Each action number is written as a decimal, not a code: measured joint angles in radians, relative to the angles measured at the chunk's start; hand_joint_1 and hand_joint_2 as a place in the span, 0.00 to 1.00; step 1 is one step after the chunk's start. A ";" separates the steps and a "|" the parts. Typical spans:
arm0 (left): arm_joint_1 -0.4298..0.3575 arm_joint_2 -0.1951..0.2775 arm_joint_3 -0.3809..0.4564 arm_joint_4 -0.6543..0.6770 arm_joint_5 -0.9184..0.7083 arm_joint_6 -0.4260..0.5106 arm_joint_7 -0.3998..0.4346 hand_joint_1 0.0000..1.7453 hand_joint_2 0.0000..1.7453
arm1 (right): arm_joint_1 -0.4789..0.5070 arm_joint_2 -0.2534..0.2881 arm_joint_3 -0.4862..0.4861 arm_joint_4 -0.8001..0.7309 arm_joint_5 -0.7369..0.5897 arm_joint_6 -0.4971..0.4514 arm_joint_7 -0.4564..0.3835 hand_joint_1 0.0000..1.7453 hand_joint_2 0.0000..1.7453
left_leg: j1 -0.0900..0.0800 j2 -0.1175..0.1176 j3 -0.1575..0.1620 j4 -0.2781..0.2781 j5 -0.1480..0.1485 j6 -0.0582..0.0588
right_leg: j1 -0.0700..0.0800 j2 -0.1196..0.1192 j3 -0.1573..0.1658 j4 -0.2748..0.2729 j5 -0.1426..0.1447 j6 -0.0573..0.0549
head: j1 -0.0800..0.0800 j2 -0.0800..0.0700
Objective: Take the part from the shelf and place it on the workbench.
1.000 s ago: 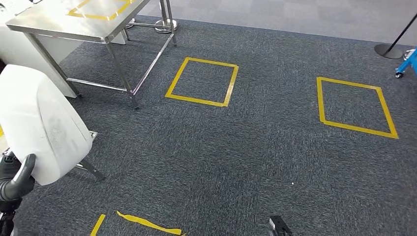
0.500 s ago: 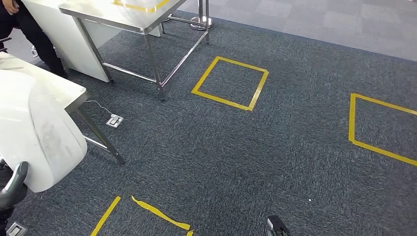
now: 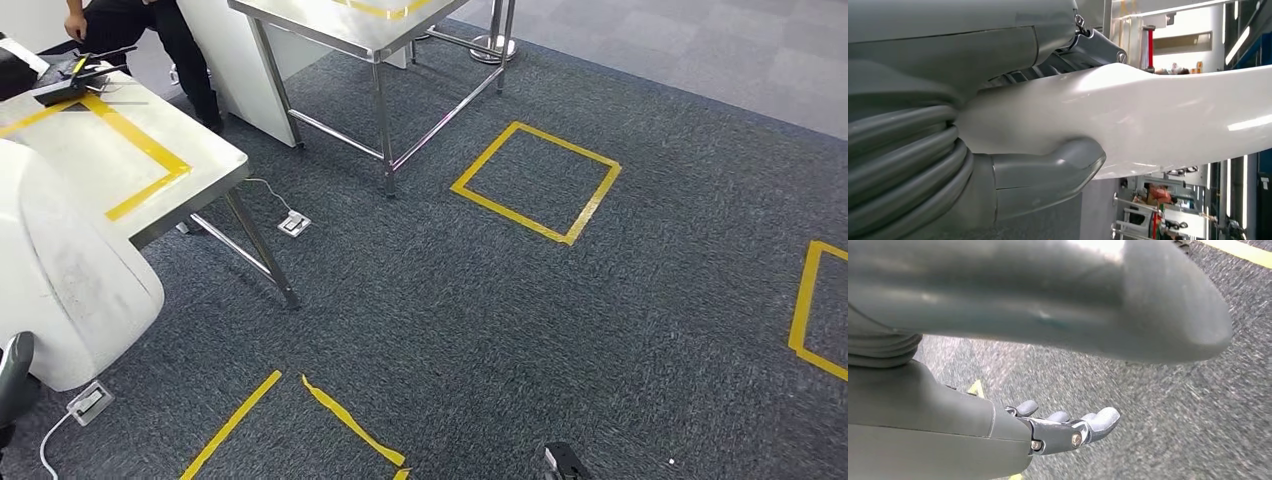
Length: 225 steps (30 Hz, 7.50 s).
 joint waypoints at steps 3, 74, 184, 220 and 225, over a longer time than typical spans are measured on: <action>-0.001 -0.004 0.007 -0.013 0.003 0.000 0.000 1.00 1.00 | 0.003 0.002 0.000 0.000 0.002 -0.001 0.000 0.00 0.00 | -0.006 0.096 -0.066 0.142 -0.081 -0.006 | 0.004 -0.041 0.003 -0.006 0.003 -0.017 | -0.013 0.000; -0.126 0.020 0.005 -0.007 0.048 0.013 -0.026 1.00 1.00 | -0.003 0.009 -0.087 0.000 -0.068 -0.016 -0.019 0.00 0.00 | -0.021 0.062 0.010 -0.017 0.012 0.069 | 0.009 -0.019 -0.007 -0.013 0.010 0.016 | 0.000 0.000; -0.110 0.008 -0.005 0.062 -0.013 0.016 -0.011 1.00 1.00 | 0.002 0.008 -0.112 0.001 -0.053 -0.031 -0.015 0.00 0.00 | -0.035 0.117 0.065 -0.007 -0.048 0.075 | 0.026 -0.030 -0.041 -0.016 0.045 0.010 | -0.011 0.000; -0.816 0.045 -0.315 0.982 -1.031 1.084 0.067 1.00 1.00 | 0.001 0.009 -0.135 0.001 -0.030 -0.076 0.043 0.00 0.00 | -0.035 0.116 0.063 -0.012 -0.036 0.051 | 0.023 -0.029 -0.043 -0.016 0.056 0.001 | -0.010 0.000; -0.858 0.003 -0.401 1.025 -1.199 1.171 0.136 1.00 1.00 | 0.001 0.009 -0.138 0.001 -0.012 -0.067 0.032 0.00 0.00 | -0.036 0.117 0.063 -0.011 -0.037 0.052 | 0.023 -0.030 -0.043 -0.017 0.057 0.003 | -0.010 0.000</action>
